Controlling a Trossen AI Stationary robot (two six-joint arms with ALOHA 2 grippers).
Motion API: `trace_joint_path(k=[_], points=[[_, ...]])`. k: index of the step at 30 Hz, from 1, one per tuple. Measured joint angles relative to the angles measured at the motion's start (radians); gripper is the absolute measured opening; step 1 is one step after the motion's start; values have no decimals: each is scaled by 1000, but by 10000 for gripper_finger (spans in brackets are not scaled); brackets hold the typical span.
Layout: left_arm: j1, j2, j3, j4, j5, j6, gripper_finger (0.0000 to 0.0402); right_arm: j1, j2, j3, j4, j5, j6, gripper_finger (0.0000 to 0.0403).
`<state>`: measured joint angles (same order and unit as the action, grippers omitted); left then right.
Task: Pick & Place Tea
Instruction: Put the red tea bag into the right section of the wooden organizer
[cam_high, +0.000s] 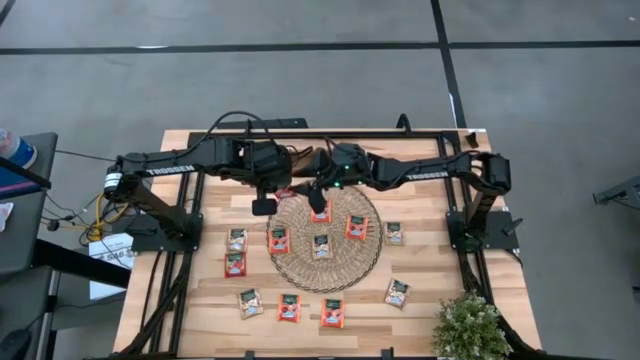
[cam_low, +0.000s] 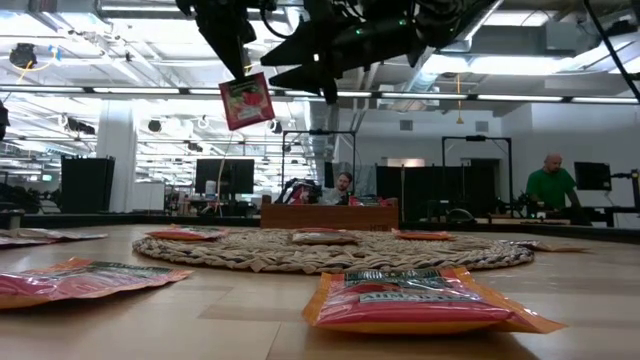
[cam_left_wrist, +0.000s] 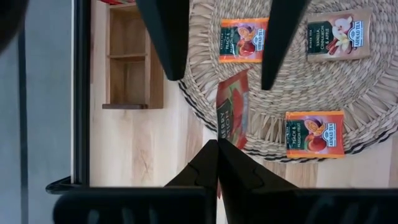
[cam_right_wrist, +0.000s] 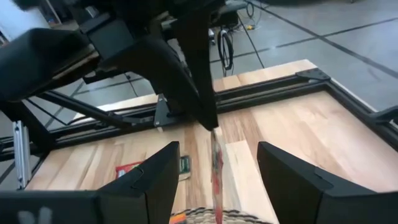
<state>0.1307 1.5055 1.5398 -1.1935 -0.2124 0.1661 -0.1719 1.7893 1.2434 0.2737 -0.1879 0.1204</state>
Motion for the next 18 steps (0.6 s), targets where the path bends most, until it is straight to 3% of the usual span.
trace_joint_path(k=[18], points=[[0,0,0,53,20,1,0,3,0,-2,-4,4,2,203]])
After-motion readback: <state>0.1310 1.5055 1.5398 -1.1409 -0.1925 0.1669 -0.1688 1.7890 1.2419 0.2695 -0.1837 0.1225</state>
